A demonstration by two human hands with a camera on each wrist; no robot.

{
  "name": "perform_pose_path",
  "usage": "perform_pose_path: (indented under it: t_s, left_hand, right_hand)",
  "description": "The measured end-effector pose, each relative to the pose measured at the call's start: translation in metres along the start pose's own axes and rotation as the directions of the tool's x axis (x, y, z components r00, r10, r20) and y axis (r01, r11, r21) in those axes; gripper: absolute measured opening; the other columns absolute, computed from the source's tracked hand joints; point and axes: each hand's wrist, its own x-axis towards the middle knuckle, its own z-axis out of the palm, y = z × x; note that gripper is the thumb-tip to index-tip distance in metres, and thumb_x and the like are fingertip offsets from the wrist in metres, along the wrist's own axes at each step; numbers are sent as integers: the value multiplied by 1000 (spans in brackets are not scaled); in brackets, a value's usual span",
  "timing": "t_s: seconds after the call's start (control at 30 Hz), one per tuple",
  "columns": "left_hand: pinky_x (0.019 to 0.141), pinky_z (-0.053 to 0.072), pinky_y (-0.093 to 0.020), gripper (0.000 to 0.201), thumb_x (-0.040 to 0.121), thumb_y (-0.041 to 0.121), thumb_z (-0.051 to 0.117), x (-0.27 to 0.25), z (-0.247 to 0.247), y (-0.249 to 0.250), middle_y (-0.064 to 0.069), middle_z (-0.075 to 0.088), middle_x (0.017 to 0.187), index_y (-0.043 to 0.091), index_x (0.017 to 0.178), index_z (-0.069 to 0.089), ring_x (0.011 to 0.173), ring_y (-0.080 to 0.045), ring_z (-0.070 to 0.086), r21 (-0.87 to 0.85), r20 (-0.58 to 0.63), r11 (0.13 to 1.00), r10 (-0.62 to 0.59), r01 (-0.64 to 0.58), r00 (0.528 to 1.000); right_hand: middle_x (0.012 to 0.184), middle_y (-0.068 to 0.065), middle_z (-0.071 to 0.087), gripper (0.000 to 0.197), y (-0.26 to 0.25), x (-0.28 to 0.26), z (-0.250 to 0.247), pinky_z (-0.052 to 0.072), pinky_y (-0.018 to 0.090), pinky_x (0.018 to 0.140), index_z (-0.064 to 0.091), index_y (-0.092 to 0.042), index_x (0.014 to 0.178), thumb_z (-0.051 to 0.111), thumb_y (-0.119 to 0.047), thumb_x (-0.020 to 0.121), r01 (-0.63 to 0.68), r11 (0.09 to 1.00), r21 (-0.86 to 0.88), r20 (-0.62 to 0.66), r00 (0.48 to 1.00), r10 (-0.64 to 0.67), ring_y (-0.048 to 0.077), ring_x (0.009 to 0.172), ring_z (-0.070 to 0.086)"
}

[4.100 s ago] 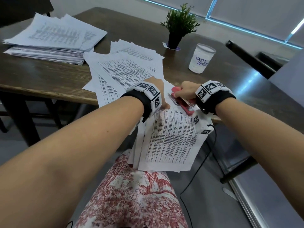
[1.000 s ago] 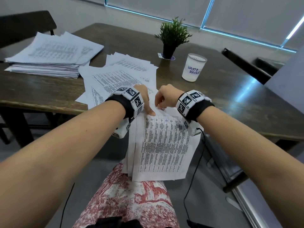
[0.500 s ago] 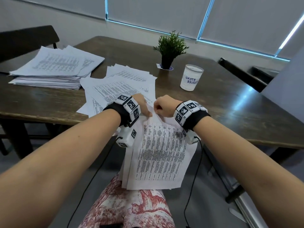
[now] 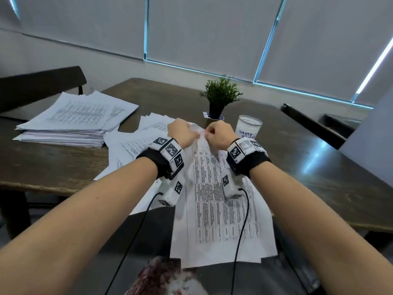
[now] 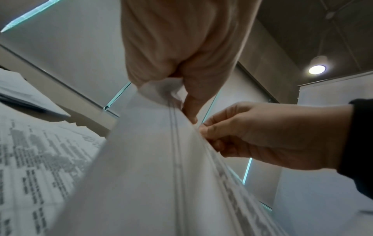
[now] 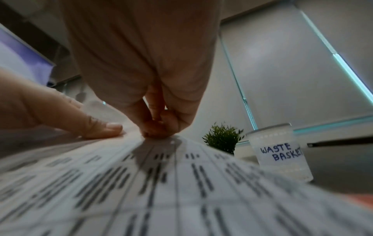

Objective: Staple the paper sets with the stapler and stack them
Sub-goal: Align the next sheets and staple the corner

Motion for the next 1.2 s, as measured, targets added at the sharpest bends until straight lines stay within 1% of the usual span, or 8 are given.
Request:
perform_pose_path:
  t_s: [0.17,0.27,0.33,0.47,0.63,0.8,1.0,1.2]
  left_hand:
    - [60,32,-28,52,92,20,57,11,5,-2,-5,37,48,9,45,37,80,-36,60,-20,-103,1000,-7,5,995]
    - [60,31,-30,53,94,20,52,12,6,-6,-24,55,62,10,45,34,83,-37,60,-34,-159,999,21,-27,987]
    - [57,32,-31,53,94,19,51,14,8,-6,-29,57,70,10,46,31,84,-43,57,-65,-175,997,20,-32,984]
    - [45,21,-29,47,84,13,58,16,9,-9,-5,28,49,13,48,28,55,-24,33,-102,-137,994,-38,24,990]
    - [46,26,-23,26,68,9,62,15,11,-12,-1,32,47,-1,46,53,51,-19,34,-166,-90,983,-95,79,991]
    - [52,28,-28,42,83,18,60,24,9,-13,-6,33,54,13,49,35,55,-21,35,-154,-176,988,-40,13,984]
    - [52,30,-29,52,91,20,56,25,2,-11,-4,31,46,11,46,31,47,-20,33,-104,-259,995,-17,-11,966]
    - [50,22,-28,47,79,17,63,29,1,-21,0,29,54,17,50,27,57,-20,33,-202,-189,979,-63,24,980]
  right_hand:
    - [69,4,61,18,6,15,15,46,30,67,68,-1,79,57,-6,91,-101,952,290,6,995,104,16,66,54]
    - [61,-4,55,25,7,11,21,42,22,59,62,-15,69,58,-8,92,-96,926,365,13,995,98,10,56,49]
    - [65,-4,57,21,6,9,21,42,24,64,63,-16,72,58,-9,92,-79,932,353,1,996,85,8,59,50]
    - [87,3,66,16,1,11,12,36,15,70,71,-6,91,57,-13,92,-20,989,148,-26,999,24,12,79,54]
    - [87,14,69,19,-8,20,5,48,26,75,70,1,85,54,-8,89,25,1000,8,-15,1000,-25,22,86,62]
    - [62,7,62,24,-2,24,5,52,35,76,68,-1,69,58,-4,90,-91,964,251,98,993,68,16,62,57]
    - [58,-6,56,27,-5,14,9,42,17,55,63,-15,68,58,-2,91,-3,941,339,34,999,-9,1,47,51]
    - [82,5,68,14,-8,11,3,36,7,64,74,-2,90,61,-9,87,83,988,129,-61,995,-75,10,76,56]
